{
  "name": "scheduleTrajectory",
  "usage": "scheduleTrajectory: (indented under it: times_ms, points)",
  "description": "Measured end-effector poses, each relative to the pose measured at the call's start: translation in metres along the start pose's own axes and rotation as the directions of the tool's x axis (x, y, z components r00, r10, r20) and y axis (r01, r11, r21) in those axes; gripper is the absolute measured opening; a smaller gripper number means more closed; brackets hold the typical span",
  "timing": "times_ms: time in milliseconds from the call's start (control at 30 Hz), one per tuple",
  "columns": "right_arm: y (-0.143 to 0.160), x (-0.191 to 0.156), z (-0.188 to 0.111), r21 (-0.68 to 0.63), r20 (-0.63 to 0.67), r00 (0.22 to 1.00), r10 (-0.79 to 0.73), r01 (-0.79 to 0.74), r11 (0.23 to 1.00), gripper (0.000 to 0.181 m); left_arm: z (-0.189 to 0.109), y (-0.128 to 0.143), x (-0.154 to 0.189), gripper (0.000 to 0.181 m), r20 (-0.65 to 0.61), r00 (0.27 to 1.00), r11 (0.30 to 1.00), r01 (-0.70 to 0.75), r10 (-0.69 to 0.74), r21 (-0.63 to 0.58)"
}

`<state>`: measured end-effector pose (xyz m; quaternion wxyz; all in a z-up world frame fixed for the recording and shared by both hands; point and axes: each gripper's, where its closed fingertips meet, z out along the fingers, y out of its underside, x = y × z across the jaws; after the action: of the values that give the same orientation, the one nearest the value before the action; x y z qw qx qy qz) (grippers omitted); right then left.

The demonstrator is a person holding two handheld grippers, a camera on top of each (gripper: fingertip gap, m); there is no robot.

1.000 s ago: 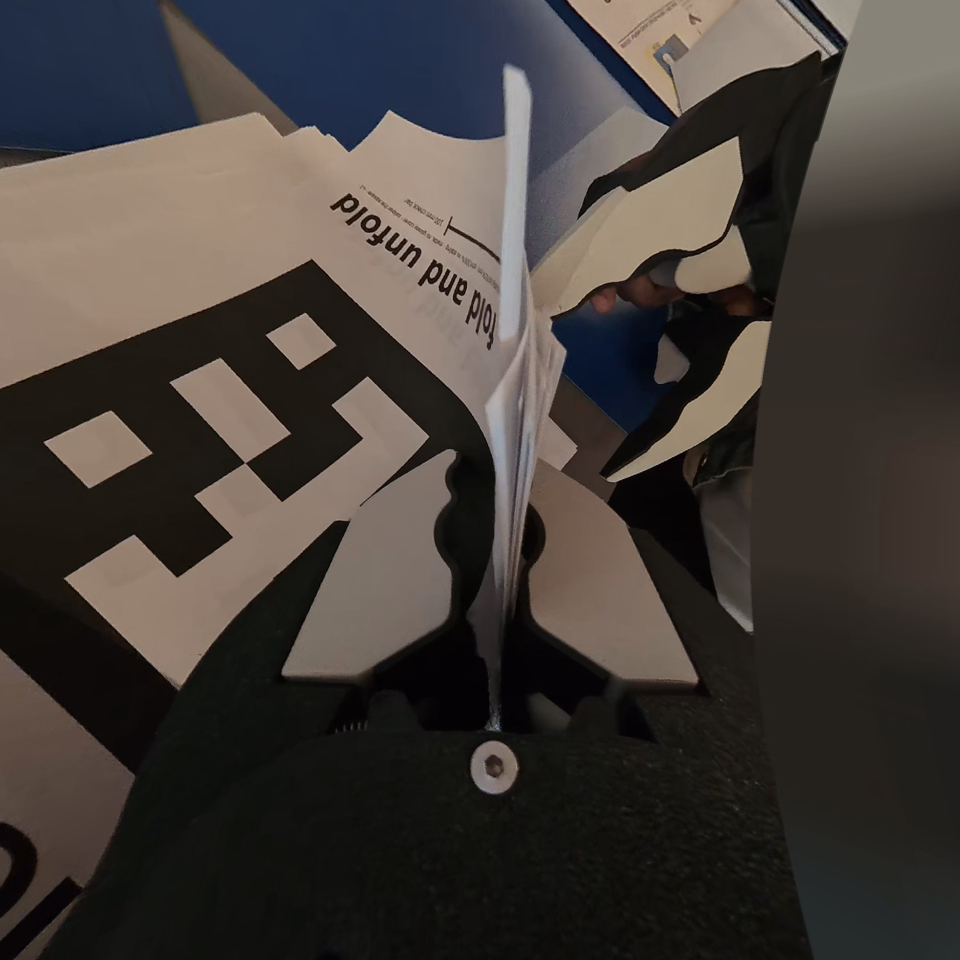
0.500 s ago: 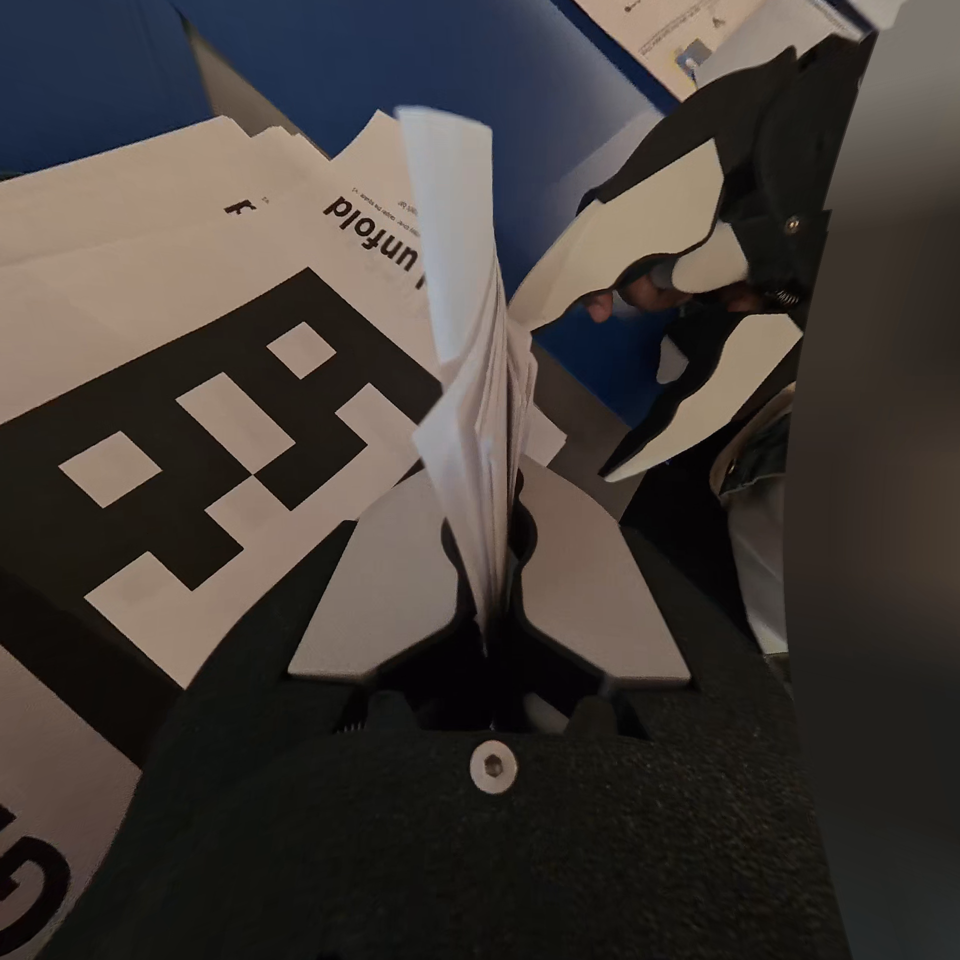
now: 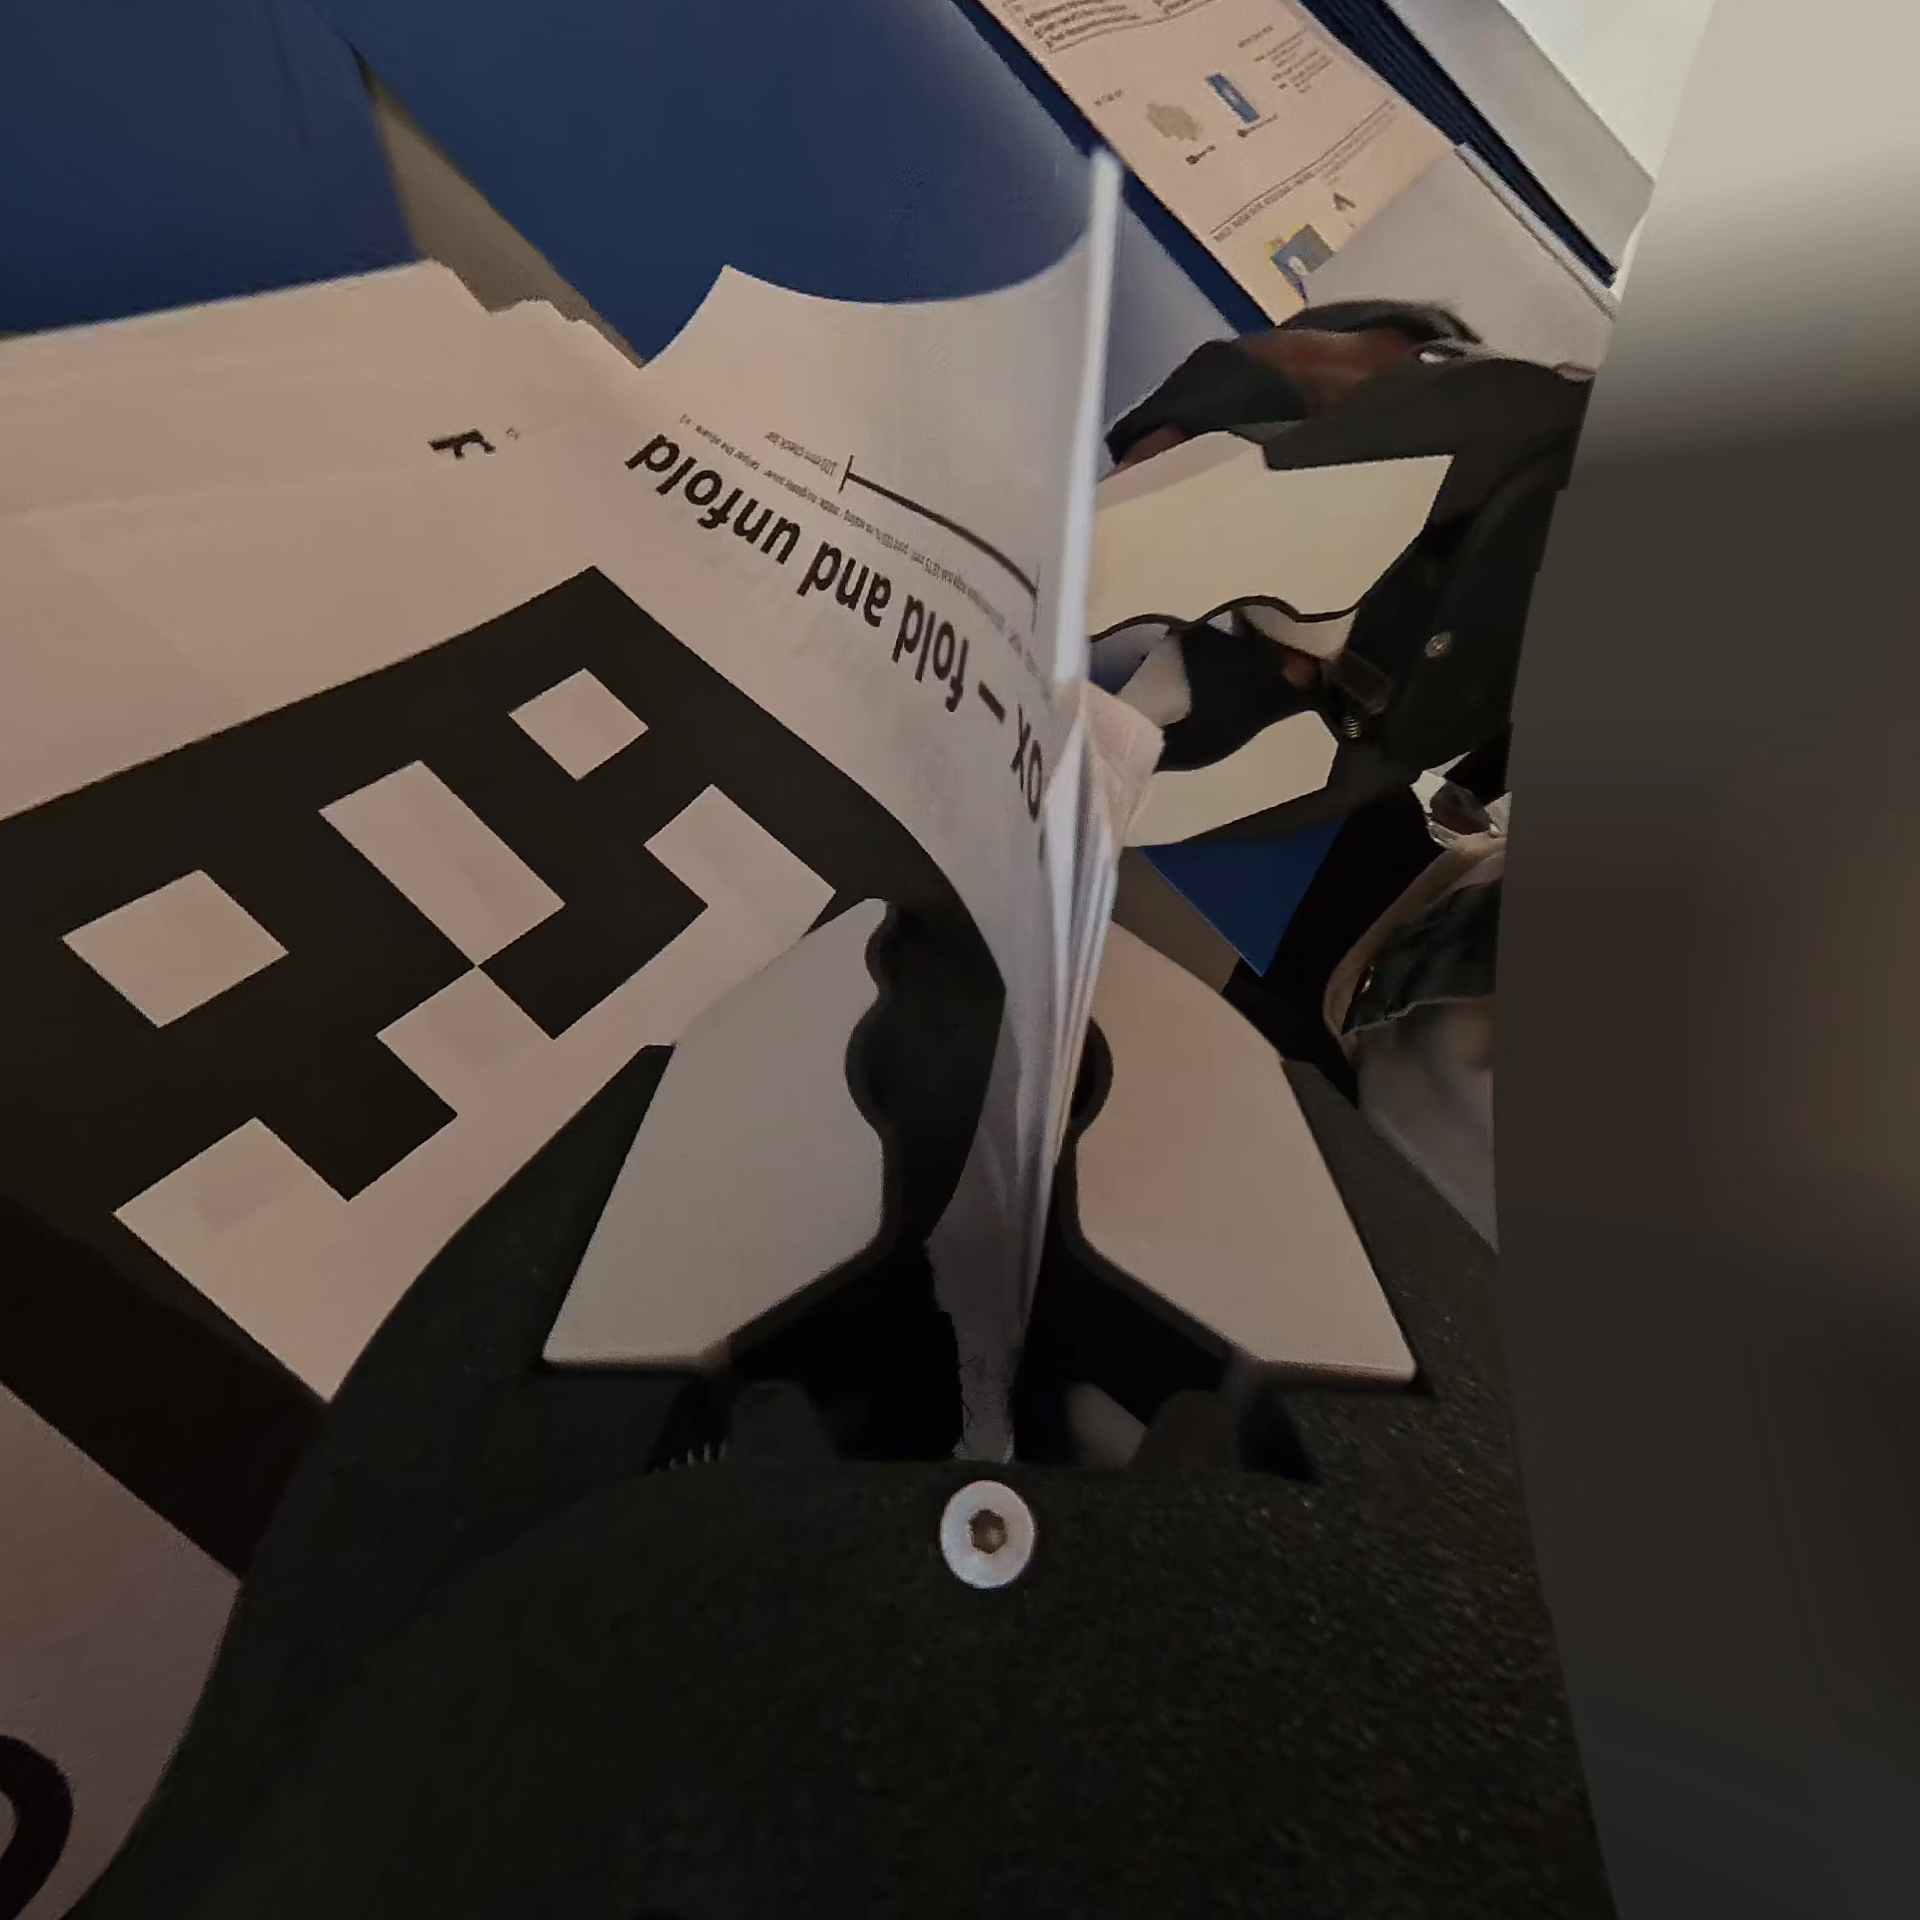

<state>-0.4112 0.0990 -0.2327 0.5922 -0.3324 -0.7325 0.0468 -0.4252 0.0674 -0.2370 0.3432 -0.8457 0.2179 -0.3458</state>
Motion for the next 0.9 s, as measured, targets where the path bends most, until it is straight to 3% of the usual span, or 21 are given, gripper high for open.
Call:
scheduleTrajectory:
  times_ms: [167,233,300,433,600,667,700,800,900]
  points:
    - [-0.001,0.003,-0.002,0.014,0.002,1.0,0.0,0.0,1.0,0.044,-0.008,-0.007,0.001,0.028,-0.009,1.0,1.0,-0.024,0.024,0.012]
    - [-0.001,0.004,-0.001,0.015,0.002,1.0,0.006,-0.006,1.0,0.044,-0.01,-0.006,0.002,0.029,0.001,0.996,0.996,-0.089,0.089,-0.014]
    - [-0.002,0.006,-0.001,0.021,0.002,1.0,0.025,-0.025,0.999,0.043,-0.013,0.001,0.001,0.045,0.037,0.977,0.975,-0.206,0.21,-0.088]
    - [-0.003,0.005,0.0,0.032,0.029,0.998,0.055,-0.056,0.998,0.039,-0.006,0.015,-0.017,0.075,0.203,0.846,0.86,-0.442,0.494,-0.254]
    - [-0.005,0.009,0.003,0.035,0.059,0.992,0.111,-0.114,0.993,0.04,0.013,0.034,-0.034,0.073,0.289,0.759,0.793,-0.455,0.584,-0.406]
    - [-0.001,0.006,0.004,0.019,0.095,0.988,0.125,-0.127,0.992,0.042,0.009,0.023,-0.032,0.034,0.337,0.761,0.826,-0.453,0.554,-0.336]
    - [0.0,0.009,0.002,0.023,0.088,0.988,0.124,-0.127,0.992,0.04,0.005,0.018,-0.031,0.026,0.337,0.785,0.85,-0.436,0.52,-0.297]
    - [-0.003,0.018,-0.01,0.08,0.164,0.978,0.127,-0.142,0.987,0.036,-0.002,0.01,-0.031,0.022,0.289,0.895,0.936,-0.295,0.341,-0.191]
    - [-0.017,0.014,-0.037,0.174,0.443,0.886,0.136,-0.233,0.957,0.035,-0.004,0.01,-0.031,0.023,0.265,0.922,0.955,-0.243,0.282,-0.17]
